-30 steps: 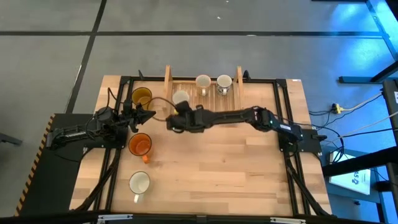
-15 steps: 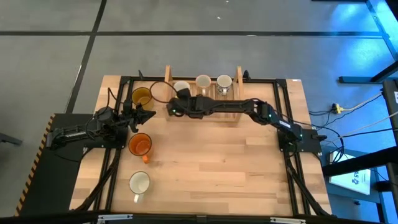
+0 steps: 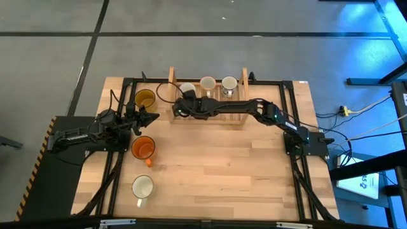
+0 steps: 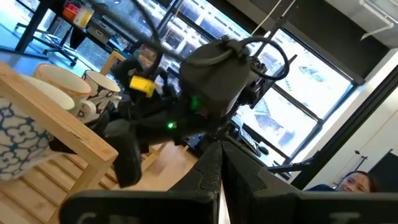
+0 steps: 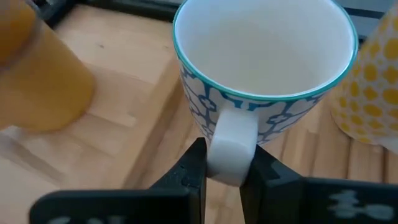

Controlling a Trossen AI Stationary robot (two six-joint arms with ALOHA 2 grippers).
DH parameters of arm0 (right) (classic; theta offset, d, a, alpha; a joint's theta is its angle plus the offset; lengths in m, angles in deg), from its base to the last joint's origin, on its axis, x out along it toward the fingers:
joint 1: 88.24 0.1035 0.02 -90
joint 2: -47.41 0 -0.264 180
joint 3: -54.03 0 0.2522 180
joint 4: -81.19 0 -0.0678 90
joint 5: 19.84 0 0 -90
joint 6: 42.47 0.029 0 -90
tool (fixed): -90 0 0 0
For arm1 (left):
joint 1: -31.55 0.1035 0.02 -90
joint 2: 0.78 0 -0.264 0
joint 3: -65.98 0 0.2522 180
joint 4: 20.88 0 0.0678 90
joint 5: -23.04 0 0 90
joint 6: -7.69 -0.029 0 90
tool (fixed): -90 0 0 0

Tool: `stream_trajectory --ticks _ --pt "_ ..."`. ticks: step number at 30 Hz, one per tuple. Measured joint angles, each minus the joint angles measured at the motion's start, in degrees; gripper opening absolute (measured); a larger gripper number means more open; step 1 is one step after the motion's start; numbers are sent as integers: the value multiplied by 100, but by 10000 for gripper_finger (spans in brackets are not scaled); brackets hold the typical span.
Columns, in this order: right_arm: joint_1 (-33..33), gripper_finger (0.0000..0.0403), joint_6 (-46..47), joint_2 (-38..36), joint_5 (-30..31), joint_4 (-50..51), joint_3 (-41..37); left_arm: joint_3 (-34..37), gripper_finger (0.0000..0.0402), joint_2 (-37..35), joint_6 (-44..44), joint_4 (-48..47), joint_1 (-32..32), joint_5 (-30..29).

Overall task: Place coffee mugs
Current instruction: Put the white patterned mug on the shelf

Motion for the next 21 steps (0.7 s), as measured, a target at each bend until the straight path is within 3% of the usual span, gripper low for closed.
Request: stream_trajectory --ticks 4,21 --pt "-51 40 -23 4 223 -115 -118 -2 4 0 0 -2 2 -2" --pt "-362 40 -523 4 164 -690 -346 0 4 0 0 -11 1 -2"
